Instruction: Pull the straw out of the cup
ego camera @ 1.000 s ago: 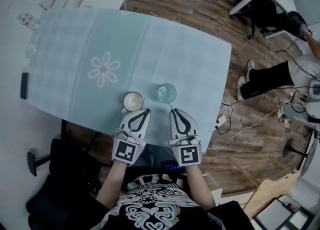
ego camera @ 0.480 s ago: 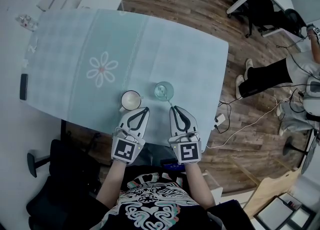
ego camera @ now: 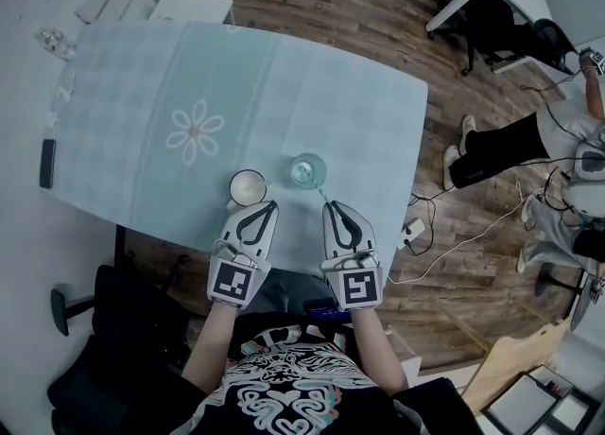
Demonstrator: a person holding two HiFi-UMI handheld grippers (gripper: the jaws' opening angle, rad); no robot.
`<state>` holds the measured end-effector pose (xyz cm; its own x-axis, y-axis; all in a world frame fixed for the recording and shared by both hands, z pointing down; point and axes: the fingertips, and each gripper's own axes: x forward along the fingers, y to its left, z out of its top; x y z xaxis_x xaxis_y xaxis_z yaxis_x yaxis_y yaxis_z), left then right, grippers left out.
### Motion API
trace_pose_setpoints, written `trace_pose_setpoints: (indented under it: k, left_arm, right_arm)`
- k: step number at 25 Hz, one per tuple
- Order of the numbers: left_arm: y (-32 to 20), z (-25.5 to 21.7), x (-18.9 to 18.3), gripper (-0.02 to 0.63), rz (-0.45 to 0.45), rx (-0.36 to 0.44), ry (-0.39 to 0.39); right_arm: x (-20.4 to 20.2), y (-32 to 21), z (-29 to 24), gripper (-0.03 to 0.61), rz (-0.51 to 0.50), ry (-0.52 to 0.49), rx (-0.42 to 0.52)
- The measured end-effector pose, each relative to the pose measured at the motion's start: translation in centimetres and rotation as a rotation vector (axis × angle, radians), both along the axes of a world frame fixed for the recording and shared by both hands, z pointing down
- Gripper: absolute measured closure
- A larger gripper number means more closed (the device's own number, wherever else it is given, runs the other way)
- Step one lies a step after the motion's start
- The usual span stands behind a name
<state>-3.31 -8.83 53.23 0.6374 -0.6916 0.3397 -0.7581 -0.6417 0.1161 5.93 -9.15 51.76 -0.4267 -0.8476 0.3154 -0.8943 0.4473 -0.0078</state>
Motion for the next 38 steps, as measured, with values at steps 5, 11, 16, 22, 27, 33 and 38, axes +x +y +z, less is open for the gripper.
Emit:
trace_pose_setpoints:
  k: [5, 11, 16, 22, 27, 33, 38]
  left_arm:
    - [-0.2, -1.7, -0.1, 0.617, -0.009, 0.036, 0.003]
    - [-0.5, -3.0, -0.4, 0.617, -0.023, 0.061, 0.015]
    - [-0.2, -3.7, 0.0, 0.617, -0.018, 0.082, 0.007]
    - [0.1, -4.5, 0.0, 0.617, -0.018, 0.105, 0.008]
    - [0.5, -5.1, 0.4, 0.617, -0.007, 0.121, 0.008]
    - [0.6, -6.0, 0.3, 0.617, -0.012, 0.144, 0.002]
    - [0.0, -7.2, -0.5, 0.617, -0.034, 0.187, 0.004]
  right_arm:
    - [0.2, 0.3, -1.0, 0.526, 0.003, -0.024, 0.015]
    - [0.7, 0.8, -2.0, 0.526, -0.007, -0.028, 0.055]
    - [1.3, 1.5, -2.5, 0.526, -0.013, -0.030, 0.057]
    - [1.2, 2.2, -3.2, 0.526, -0.016, -0.049, 0.075]
    - [0.8, 2.7, -3.8, 0.526, -0.037, -0.057, 0.067]
    - [1.2, 3.5, -4.5, 0.526, -0.033, -0.060, 0.092]
    - [1.6, 3.5, -5.3, 0.526, -0.015, -0.064, 0.106]
